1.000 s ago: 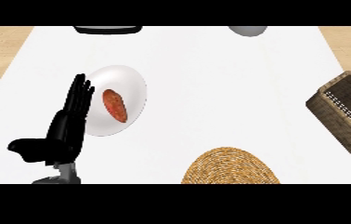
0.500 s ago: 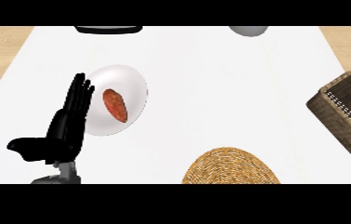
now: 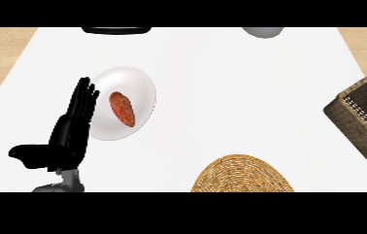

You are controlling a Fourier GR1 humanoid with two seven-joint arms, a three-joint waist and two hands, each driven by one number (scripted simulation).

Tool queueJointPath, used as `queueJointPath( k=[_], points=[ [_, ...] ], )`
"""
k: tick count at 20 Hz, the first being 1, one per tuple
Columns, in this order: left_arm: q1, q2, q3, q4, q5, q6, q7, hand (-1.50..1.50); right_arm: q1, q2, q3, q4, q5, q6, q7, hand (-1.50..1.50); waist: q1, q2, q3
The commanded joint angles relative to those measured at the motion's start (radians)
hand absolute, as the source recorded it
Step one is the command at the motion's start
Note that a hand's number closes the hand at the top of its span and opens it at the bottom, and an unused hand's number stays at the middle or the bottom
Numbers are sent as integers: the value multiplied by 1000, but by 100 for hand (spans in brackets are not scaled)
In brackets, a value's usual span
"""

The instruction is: Pick the eggplant from the placemat and place it in the basket

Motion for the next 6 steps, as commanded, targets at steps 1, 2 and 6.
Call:
queueJointPath(
  k=[1,2,6],
  points=[
    [-30,-1,3,21,-2,5,20,0,-15,-39,-6,77,-6,162,-112,-150,1,3,2],
    [0,-14,-9,16,-7,6,-15,0,6,-47,-14,89,-12,179,-135,-150,-1,3,3],
    [22,3,5,-5,7,-10,-17,0,-10,-85,-32,81,-70,306,-80,-150,-3,-2,4]
  ],
)
